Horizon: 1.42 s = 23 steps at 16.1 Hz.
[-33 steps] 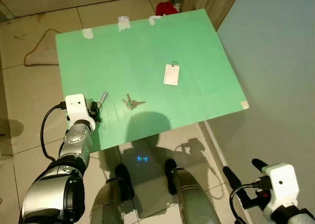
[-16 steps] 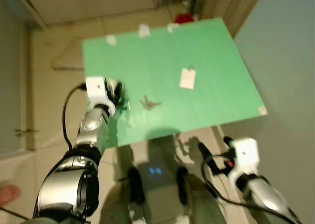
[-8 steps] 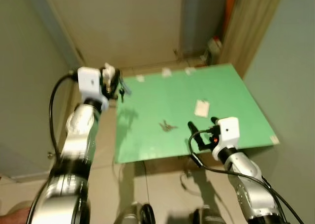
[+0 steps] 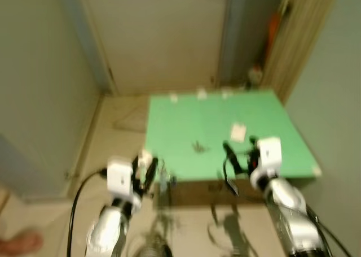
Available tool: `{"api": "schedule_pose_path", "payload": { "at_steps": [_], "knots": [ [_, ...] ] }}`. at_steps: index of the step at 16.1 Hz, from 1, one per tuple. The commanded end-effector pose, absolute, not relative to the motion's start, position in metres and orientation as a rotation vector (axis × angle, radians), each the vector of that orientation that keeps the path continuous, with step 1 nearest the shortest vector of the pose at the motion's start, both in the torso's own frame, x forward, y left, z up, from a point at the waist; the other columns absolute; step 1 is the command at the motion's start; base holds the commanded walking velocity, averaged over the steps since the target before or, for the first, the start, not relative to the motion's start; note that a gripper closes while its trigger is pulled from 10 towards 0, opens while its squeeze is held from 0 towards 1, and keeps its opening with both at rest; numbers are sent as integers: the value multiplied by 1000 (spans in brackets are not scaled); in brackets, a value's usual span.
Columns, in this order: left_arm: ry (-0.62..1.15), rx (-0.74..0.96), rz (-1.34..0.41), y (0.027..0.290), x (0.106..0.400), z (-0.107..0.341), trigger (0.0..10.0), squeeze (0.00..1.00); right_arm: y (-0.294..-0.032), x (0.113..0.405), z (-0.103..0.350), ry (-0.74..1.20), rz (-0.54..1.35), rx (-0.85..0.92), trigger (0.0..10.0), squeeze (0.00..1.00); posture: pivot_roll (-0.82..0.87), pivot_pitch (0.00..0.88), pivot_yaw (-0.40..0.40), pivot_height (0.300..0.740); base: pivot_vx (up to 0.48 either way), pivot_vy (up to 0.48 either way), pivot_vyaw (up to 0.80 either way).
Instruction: Hang keys on a hook
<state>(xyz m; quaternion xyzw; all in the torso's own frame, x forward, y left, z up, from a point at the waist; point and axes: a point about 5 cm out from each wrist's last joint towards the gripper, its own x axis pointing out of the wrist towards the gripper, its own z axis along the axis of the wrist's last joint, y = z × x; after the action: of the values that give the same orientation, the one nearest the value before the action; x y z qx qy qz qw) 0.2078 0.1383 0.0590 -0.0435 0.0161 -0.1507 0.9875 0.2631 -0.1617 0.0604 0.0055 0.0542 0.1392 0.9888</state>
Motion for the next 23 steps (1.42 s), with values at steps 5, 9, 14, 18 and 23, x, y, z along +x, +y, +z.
{"api": "schedule_pose_path", "payload": {
  "at_steps": [5, 9, 14, 18, 23],
  "knots": [
    [-8, -62, -357, 137, 212, 61, 0, 0, -160, 249, 61, 74, 300, 1, 10000, 0, -181, 0, 93, 740, 0, 0, 0],
    [92, -75, -331, 143, 206, 27, 0, 0, -159, 250, 61, 75, 284, 15, 10000, 0, -190, 0, 101, 740, 0, 0, 0],
    [30, -81, -334, 138, 220, 47, 0, 0, -161, 248, 58, 76, 257, 44, 10000, 0, -192, 0, 102, 740, 0, 0, 0],
    [23, -33, -343, 137, 228, 55, 0, 0, -159, 252, 59, 74, 258, 39, 10000, 0, -196, 0, 106, 740, 0, 0, 0],
    [25, -18, -379, 129, 231, 62, 0, 0, -160, 257, 58, 93, 245, 36, 10000, 0, -201, 0, 112, 740, 0, 0, -280]
  ]
}}
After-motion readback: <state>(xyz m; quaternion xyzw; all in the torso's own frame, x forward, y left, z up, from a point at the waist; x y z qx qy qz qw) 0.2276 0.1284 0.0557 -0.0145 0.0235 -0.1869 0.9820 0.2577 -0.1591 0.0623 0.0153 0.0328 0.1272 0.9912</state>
